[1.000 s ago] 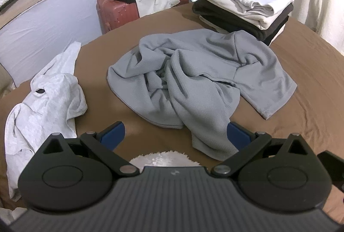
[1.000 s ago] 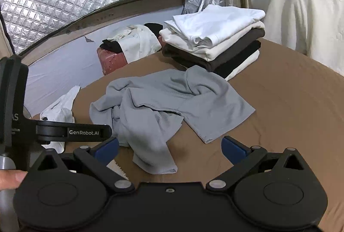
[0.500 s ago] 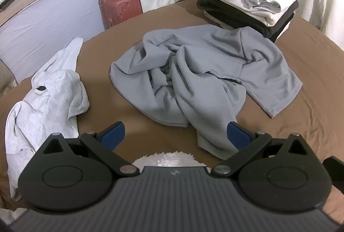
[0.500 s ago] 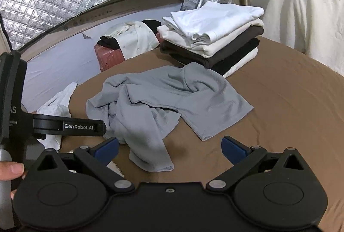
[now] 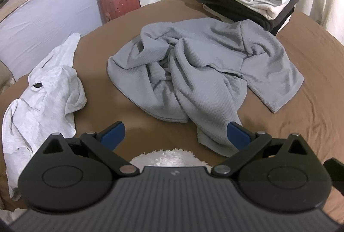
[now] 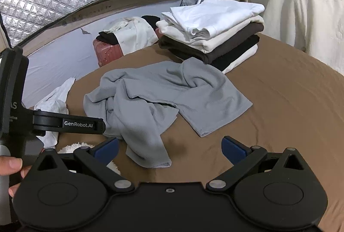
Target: Fold clothes
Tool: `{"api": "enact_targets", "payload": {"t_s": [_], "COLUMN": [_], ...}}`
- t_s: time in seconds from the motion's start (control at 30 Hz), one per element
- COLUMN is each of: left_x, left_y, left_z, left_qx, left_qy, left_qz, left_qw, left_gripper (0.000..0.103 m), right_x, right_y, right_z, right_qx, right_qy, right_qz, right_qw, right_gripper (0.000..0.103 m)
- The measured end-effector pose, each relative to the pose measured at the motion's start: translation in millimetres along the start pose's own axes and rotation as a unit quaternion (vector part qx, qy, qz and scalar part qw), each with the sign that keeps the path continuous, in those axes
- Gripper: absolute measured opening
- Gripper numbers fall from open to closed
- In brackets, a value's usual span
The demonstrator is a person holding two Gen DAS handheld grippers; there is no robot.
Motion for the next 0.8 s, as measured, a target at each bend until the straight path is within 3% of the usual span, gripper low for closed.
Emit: {"api": "enact_targets", "payload": {"t_s": [0.2, 0.4, 0.47, 0.57, 0.7, 0.8], "left_x": [11.6, 36.2, 50.8, 74.6, 94.7, 102.6], "left_y": [23.4, 36.6, 33.9, 15.7, -11.8, -7.9], "left_z": [3.2, 10.8, 22.9, 43.6, 92.8, 121.6], "left_qx": [-0.003, -0.065, -0.112, -0.173, -0.147, -0.189], "left_qy": [-0.008, 0.026, 0.041, 0.07, 0.054, 0.035], "left_qz": [0.037, -0.014, -0.03, -0.065, -0.032, -0.041], "left_qw": [0.9993, 0.9974, 0.9924, 0.9803, 0.9872, 0.9805], "left_gripper": [0.103, 0.103, 0.103, 0.103, 0.103, 0.103], "right_x": [31.8, 79.3, 97.0, 121.7, 136.1, 138.7], "right_y": [-18.4, -44.0, -50.0, -62.3, -87.9, -110.8], "right_z": [0.7, 0.1, 1.0, 28.4, 74.3, 84.7], "right_qx": [0.064, 0.123, 0.118, 0.138, 0.143, 0.164], "right_qy": [0.023, 0.028, 0.028, 0.012, 0.004, 0.027], "right_qz": [0.054, 0.091, 0.084, 0.08, 0.083, 0.107], "right_qw": [0.996, 0.988, 0.989, 0.987, 0.986, 0.98], "right_gripper": [0.099, 0.094, 0.094, 0.094, 0.094, 0.095]}}
Point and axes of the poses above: each gripper's, at about its wrist camera, not at the fingertips, and x roughly the way its jaws point, y to its left, z to its top, the point moved 8 cm from there along x, roughly the way its jaws point, and after that the axes turned 4 degrees about x, right-handed, at the moved point
